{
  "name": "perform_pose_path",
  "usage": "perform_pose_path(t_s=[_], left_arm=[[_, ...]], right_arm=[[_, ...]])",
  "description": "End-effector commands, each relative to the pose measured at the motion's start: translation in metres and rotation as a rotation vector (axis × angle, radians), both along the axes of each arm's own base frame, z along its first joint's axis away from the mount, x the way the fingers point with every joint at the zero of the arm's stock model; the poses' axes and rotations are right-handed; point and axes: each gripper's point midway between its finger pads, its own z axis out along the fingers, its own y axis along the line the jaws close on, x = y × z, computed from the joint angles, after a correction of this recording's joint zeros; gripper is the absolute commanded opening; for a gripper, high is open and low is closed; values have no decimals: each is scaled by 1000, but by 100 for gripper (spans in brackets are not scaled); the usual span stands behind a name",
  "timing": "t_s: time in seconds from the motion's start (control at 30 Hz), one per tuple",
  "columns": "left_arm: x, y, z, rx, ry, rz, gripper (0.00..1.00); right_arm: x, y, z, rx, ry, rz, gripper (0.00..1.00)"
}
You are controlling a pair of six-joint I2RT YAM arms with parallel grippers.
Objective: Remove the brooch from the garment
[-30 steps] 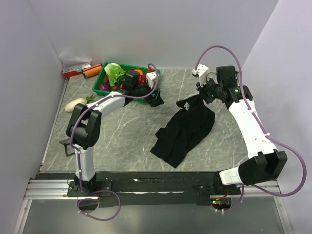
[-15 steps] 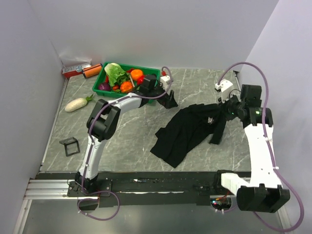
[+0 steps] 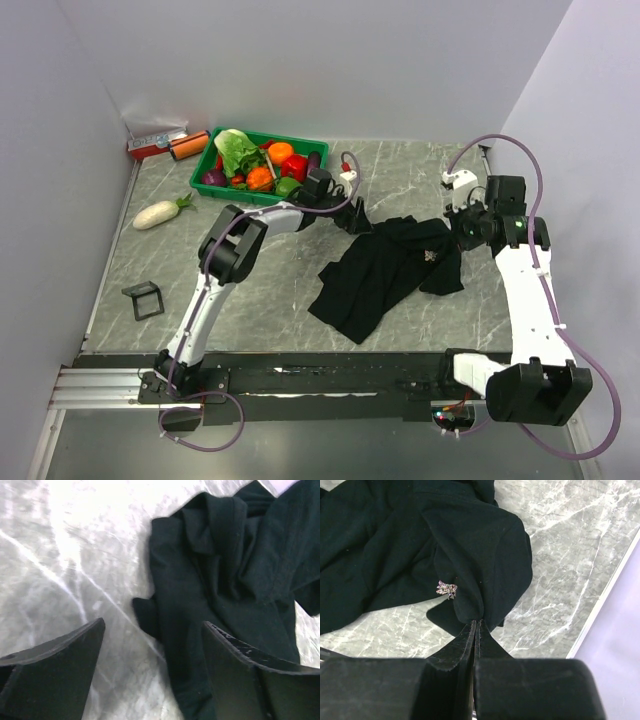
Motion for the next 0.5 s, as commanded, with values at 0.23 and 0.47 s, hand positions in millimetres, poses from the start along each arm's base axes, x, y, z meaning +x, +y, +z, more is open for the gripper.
perform_pose_path(t_s=[0.23, 0.47], left_arm=[[-53, 16, 2, -1, 192, -221, 55], [-18, 56, 26, 62, 129, -99, 1]], right_arm=[[54, -2, 19, 78, -130, -83, 0], [81, -2, 41, 99, -193, -84, 0]])
